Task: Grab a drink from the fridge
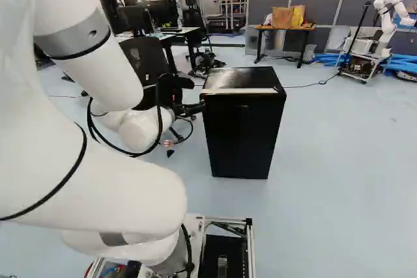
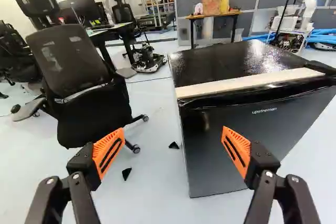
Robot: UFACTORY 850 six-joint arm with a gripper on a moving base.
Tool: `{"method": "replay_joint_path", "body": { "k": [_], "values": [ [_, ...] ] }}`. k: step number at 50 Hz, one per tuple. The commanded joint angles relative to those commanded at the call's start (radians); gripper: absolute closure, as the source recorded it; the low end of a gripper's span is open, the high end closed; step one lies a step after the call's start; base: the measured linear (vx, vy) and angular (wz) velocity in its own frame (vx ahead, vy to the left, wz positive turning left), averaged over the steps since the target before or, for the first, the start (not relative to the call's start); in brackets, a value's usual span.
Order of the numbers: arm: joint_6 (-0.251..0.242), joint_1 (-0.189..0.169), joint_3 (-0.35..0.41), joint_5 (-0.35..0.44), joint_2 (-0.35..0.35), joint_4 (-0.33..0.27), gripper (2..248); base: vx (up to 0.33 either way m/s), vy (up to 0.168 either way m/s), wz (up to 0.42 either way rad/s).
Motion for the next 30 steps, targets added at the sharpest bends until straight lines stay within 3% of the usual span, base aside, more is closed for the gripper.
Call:
{"method": "replay_joint_path", "body": {
  "k": [12,30],
  "values": [
    [0.000,0.047,-0.016,0.043,-0.027,0.071,3,0.000,0.000,0.000],
    [0.000,0.110,-0.065,0.098,-0.133,0.193,3,0.000,0.000,0.000]
  ]
}}
